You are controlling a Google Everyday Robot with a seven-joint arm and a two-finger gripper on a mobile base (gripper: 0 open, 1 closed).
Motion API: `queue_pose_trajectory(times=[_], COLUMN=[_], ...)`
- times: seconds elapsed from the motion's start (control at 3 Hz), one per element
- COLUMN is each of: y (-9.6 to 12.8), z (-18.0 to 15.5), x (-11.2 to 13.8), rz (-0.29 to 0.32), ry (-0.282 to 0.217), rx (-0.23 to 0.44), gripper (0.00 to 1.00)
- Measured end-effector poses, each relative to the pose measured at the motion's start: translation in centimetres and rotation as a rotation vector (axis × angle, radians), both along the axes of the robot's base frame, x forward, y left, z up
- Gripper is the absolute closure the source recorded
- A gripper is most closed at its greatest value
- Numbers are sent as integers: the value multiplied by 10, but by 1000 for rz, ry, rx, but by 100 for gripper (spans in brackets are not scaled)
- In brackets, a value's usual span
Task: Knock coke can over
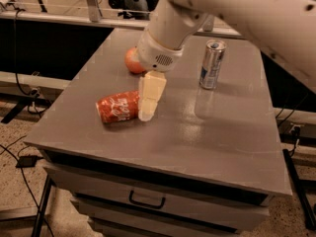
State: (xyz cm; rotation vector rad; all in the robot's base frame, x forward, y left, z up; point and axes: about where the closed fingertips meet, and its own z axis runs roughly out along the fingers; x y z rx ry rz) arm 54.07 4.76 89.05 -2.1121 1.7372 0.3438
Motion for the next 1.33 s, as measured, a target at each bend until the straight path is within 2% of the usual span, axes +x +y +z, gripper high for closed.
queue_pose_trajectory(times=[0.33,0.67,1.0,1.33], y=[-36,-63,-88,-89], z=[29,49,76,85], x=[0,5,15,15], rz=[-82,-124,-137,-130], ry=[-73,-103,-146,-160], rx=[107,189,289,312], gripper=[0,0,0,0])
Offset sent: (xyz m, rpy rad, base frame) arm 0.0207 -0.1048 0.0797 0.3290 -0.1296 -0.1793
